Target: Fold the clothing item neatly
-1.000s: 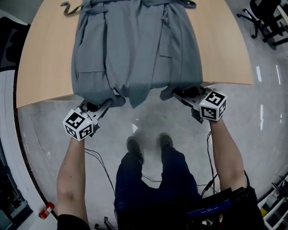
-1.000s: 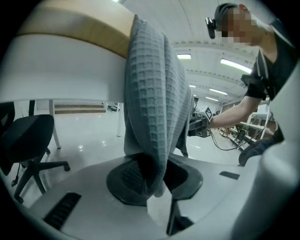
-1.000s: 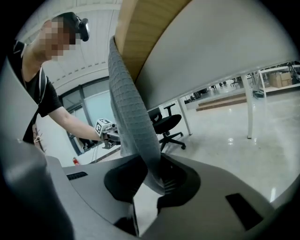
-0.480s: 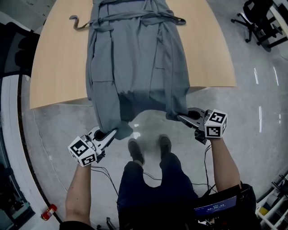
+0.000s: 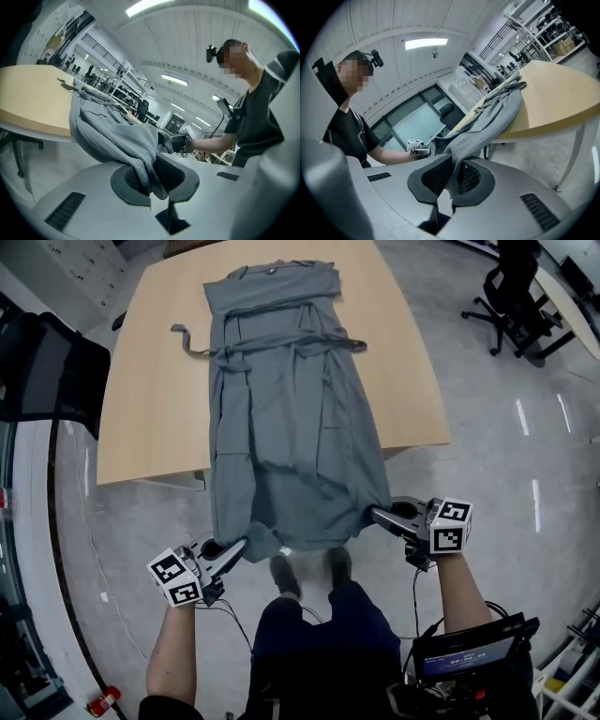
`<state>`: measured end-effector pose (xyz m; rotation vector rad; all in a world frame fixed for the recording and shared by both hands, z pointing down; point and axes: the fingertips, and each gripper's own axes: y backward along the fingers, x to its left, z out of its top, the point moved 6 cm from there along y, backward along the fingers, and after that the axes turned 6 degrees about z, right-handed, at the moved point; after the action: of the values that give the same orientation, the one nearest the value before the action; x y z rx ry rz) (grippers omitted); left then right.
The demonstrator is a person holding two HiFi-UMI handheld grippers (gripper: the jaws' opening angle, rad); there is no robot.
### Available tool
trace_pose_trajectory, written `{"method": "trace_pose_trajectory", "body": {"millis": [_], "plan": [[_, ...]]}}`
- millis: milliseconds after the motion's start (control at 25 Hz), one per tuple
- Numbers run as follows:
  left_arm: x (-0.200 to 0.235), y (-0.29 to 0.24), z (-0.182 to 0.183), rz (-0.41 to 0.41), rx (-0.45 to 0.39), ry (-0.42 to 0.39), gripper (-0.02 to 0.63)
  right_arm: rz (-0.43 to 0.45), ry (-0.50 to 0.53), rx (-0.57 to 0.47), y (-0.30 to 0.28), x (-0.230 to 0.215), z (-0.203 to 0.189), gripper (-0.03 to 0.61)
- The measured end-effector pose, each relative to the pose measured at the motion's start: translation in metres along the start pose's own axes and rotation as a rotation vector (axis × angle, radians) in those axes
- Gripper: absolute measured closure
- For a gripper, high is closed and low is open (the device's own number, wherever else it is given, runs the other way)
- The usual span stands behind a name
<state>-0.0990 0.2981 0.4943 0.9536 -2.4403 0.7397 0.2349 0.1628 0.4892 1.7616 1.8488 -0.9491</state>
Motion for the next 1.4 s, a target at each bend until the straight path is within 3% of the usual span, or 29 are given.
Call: {"method": "trace_pose_trajectory", "body": {"millis": [160,320,560,920,1040,1280,1400], "plan": [[-0.004,0.016,0.031,-0.029,0.071,0.085,0.594,-0.045,-0.031,-0.008,0.010,0.021,0.043,0.560],[-0.004,0.025,0.062,0.021,0.075,0.142,0.592,-0.074,-0.043,-0.062,0.019,0.030,0.076,0.560],[-0.012,0.032,0.110,0.013,0.099,0.329,0.592,-0.169,-0.113,-0.073,0.024,0.037,0.114,0.560],[0.017,0.045,0.155,-0.021,0.177,0.250,0.592,-0.245,-0.080,-0.120,0.013,0.043,0.168,0.560],[0.023,0.040,0.173,-0.049,0.173,0.265,0.592,-0.257,-0.069,-0.136,0.004,0.041,0.184,0.560],[0.073,-0.002,0.229,-0.060,0.196,0.276,0.592,-0.261,-0.126,-0.156,-0.009,-0.015,0.239,0.560],[0.078,-0.008,0.237,-0.058,0.196,0.294,0.592,-0.258,-0.132,-0.145,-0.011,-0.025,0.244,0.560]]}}
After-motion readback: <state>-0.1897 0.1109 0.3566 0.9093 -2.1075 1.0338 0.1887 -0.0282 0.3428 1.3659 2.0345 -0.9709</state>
